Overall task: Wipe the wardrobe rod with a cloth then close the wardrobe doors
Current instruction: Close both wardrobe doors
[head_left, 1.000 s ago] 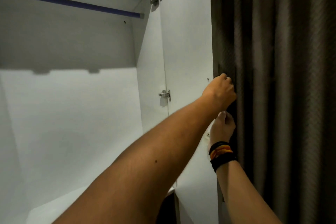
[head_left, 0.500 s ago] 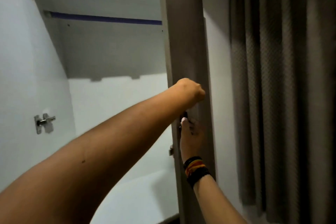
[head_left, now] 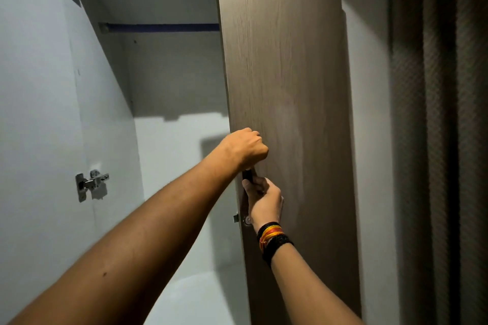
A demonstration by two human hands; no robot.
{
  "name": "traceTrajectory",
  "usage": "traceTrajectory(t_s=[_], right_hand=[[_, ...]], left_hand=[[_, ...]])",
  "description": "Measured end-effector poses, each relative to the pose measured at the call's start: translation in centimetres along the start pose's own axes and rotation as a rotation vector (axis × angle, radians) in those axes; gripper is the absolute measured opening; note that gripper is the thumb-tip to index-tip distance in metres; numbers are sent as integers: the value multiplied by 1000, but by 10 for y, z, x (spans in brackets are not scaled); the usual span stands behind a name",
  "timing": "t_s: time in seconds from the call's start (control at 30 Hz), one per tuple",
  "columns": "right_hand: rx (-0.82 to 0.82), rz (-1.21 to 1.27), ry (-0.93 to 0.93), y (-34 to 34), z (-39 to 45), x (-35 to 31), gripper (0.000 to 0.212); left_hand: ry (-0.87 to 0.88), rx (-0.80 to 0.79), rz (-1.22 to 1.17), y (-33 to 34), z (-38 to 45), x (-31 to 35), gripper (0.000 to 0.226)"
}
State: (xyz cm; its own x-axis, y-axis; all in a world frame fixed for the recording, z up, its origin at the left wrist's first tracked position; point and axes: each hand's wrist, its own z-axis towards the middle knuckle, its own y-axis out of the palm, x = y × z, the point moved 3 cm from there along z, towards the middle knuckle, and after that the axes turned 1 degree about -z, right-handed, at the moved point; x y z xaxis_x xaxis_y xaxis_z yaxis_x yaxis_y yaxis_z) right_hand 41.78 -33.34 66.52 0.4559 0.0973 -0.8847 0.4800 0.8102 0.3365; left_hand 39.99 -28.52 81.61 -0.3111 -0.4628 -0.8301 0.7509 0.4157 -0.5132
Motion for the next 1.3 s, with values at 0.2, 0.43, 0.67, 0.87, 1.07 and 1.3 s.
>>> traceTrajectory(t_s=[0.2, 0.43, 0.67, 0.87, 1.07, 1.3], right_hand=[[-70, -221, -114, 21, 23, 13, 16], [-82, -267, -229, 31, 37, 27, 15], [-56, -329, -286, 36, 42, 34, 14], [-153, -561, -356, 21, 34, -5, 11], [-155, -1111, -930, -5, 15, -30, 78], [-267, -1164, -1281, 8, -11, -72, 78]], left_hand=[[-9, 3, 55, 30, 7, -11, 22], [-46, -6, 8, 45, 18, -19, 15], [-26, -16, 16, 47, 18, -26, 13], [-169, 158, -61, 55, -8, -1, 31], [-766, 395, -482, 85, -76, 47, 65], [-1085, 542, -558, 77, -146, 52, 60]])
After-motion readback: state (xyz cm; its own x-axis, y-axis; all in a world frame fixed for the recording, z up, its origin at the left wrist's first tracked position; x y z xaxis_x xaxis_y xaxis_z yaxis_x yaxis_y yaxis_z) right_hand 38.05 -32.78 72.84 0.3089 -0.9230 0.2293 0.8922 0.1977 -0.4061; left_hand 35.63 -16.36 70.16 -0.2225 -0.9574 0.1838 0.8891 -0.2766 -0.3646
